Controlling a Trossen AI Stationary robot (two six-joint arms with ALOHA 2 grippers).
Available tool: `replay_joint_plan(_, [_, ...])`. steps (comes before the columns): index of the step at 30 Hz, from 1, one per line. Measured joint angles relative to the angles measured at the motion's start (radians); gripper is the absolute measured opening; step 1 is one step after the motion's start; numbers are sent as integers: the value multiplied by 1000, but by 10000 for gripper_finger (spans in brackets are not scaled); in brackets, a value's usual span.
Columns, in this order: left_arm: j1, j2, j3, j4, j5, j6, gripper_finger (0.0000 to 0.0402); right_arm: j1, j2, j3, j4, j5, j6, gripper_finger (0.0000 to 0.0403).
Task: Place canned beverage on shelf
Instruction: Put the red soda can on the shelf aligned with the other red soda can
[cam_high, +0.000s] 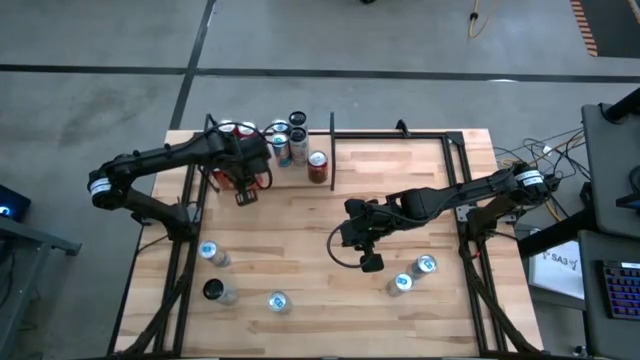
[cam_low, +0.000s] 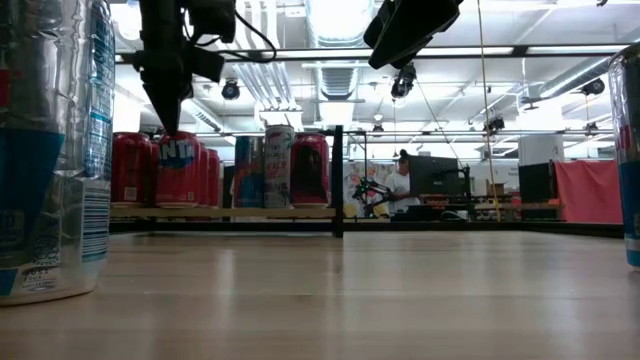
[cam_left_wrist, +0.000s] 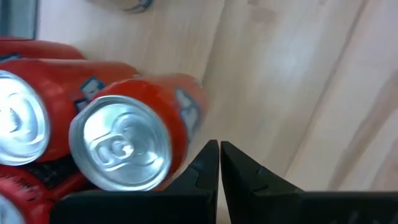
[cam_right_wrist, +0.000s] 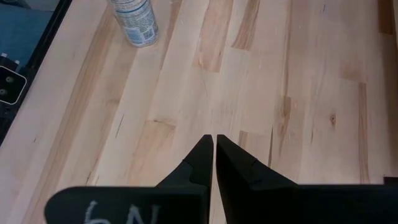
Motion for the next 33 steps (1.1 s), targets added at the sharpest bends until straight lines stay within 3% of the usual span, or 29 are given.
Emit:
replay_joint_plan(8, [1,0,0,0,-83,-18,0,0,0,0,0,0,0,9])
replay_joint_plan(26, [1,-1,0,-35,-90,-59,0,0,0,0,1,0,0,9])
replay_joint_plan(33, [-21,-30,-5,19,14,-87,0,0,0,0,1,0,1,9])
